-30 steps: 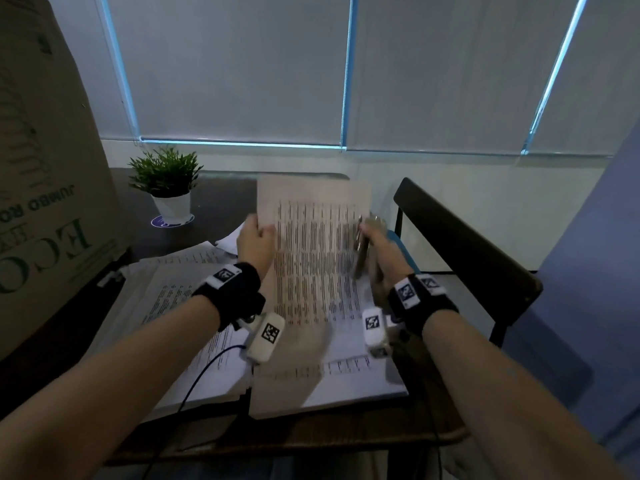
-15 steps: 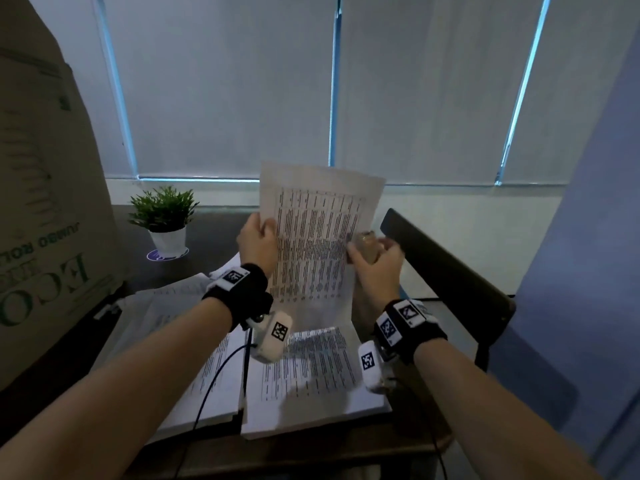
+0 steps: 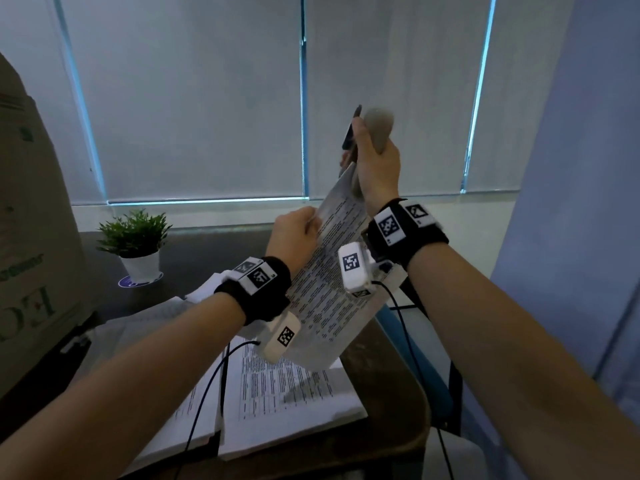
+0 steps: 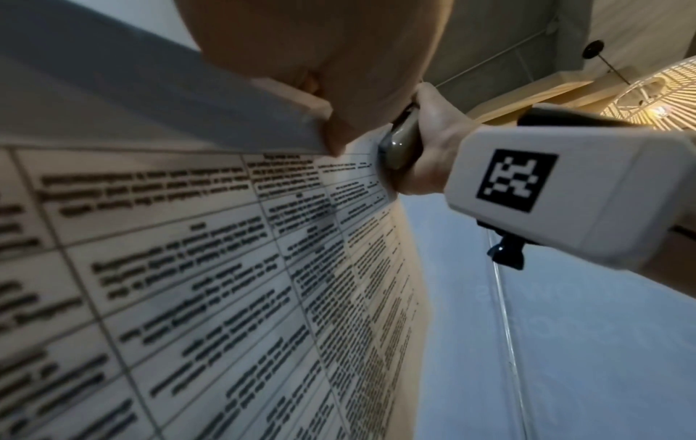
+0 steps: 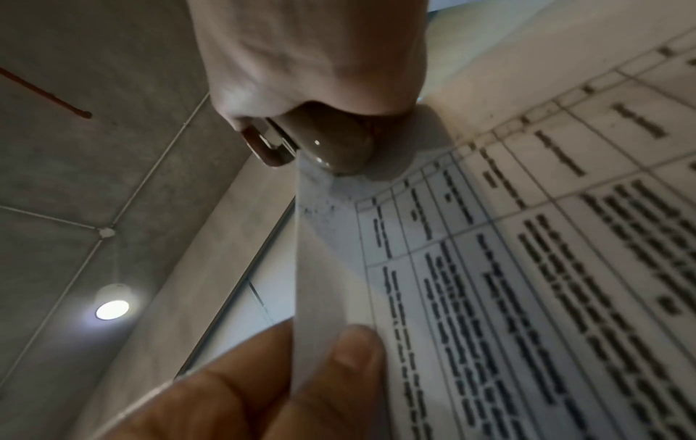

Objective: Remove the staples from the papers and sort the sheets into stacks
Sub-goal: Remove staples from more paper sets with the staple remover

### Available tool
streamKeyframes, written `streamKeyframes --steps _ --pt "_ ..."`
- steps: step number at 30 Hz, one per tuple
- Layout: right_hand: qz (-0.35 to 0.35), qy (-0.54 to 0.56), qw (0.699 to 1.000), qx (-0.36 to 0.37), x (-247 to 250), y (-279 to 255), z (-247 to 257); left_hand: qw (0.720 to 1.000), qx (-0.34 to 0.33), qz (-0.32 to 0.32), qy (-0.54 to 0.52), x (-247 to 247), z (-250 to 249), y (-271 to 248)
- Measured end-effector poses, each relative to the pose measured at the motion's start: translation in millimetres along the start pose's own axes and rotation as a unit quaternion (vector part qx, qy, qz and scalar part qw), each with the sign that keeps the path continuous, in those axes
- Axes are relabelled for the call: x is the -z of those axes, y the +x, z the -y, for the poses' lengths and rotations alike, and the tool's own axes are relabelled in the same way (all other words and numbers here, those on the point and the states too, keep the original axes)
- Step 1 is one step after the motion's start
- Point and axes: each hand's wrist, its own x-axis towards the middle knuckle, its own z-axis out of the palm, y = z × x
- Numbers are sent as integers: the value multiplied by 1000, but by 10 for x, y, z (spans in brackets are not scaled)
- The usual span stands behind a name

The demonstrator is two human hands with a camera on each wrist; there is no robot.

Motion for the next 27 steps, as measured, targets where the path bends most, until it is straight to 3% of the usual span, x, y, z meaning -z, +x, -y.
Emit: streamKeyframes --steps 4,7,18,21,24,27 --pt "-50 60 997 1 45 -46 63 999 -28 7 22 -43 -107 -12" --pt "-73 32 997 19 83 -26 66 999 -32 7 11 -82 -158 -16" --pt "-86 22 996 10 69 22 11 998 -55 11 14 -133 -151 -103" --pt "-72 34 997 11 -22 -11 -94 1000 0 10 12 -59 -9 -42" --pt "-109 88 990 -14 -131 -89 -279 995 87 13 35 141 380 22" --pt "-143 118 978 -96 -222 -229 -588 978 190 21 78 425 1045 -52"
